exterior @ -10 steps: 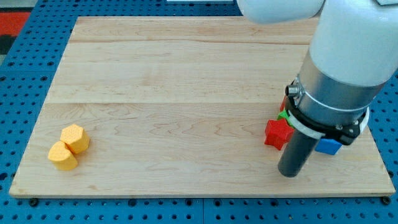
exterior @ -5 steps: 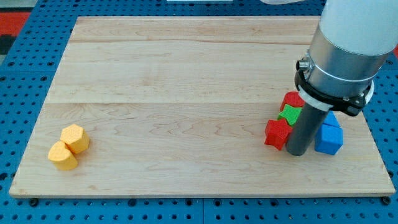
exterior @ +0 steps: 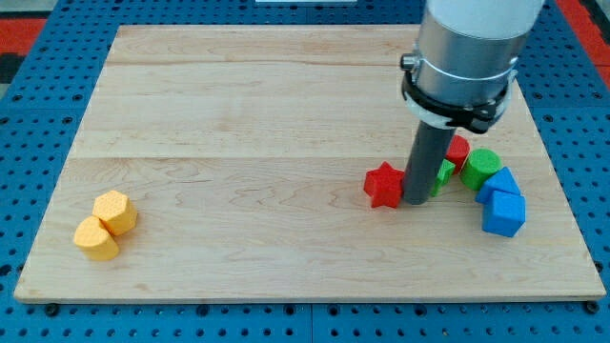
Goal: Push the red star closer to the yellow heart and yellow hexagon
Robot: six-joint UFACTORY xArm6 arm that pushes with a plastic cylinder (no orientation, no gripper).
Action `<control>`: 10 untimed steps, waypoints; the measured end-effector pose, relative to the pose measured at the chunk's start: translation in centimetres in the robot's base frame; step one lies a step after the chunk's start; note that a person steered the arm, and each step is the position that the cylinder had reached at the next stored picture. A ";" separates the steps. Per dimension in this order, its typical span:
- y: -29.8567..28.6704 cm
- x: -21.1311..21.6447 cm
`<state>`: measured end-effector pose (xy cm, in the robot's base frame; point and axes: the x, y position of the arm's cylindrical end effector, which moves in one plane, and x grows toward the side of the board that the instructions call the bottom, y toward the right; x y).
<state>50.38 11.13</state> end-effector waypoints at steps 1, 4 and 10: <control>-2.1 -0.2; -7.1 -2.9; -19.6 -7.1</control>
<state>43.30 -8.51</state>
